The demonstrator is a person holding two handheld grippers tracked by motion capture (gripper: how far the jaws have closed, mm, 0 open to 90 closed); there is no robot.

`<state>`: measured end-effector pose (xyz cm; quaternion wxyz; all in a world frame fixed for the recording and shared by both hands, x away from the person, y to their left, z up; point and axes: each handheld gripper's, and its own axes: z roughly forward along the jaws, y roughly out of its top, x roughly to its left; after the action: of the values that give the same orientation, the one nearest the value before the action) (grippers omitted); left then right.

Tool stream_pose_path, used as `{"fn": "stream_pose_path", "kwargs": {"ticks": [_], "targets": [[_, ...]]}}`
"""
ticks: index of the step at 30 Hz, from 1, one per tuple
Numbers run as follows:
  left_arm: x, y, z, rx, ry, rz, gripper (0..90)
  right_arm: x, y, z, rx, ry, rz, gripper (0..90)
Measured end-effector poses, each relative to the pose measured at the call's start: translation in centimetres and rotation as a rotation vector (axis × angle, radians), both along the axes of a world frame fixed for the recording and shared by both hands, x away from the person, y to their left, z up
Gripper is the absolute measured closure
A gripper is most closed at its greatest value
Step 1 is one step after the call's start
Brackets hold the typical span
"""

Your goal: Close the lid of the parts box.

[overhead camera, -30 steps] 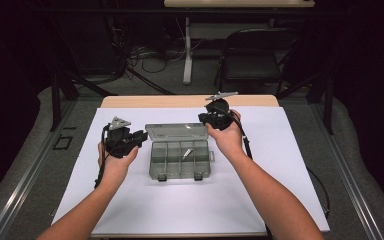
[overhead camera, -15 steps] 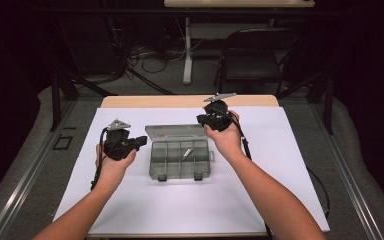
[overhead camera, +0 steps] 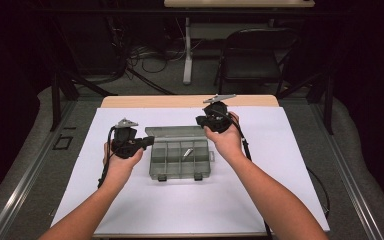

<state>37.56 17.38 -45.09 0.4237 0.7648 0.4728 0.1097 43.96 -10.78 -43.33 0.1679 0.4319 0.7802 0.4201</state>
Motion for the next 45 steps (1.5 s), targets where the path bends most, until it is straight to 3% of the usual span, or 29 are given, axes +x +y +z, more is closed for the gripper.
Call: {"fn": "stream_pose_path", "kwargs": {"ticks": [19,27,45], "targets": [[-0.3,-0.2,-0.7,-0.002,0.008,0.004,89.8,-1.7,-0.1,-0.8,0.014,0.026,0.059,86.5],[-0.6,0.1,-1.4,-0.027,0.019,0.001,89.8,-2.2,0.1,-1.2,-0.004,0.037,0.090,86.5],[-1.7,0.6,-2.7,-0.027,0.034,-0.021,89.8,-3.4,-0.3,-2.5,-0.004,0.072,0.112,86.0]]}}
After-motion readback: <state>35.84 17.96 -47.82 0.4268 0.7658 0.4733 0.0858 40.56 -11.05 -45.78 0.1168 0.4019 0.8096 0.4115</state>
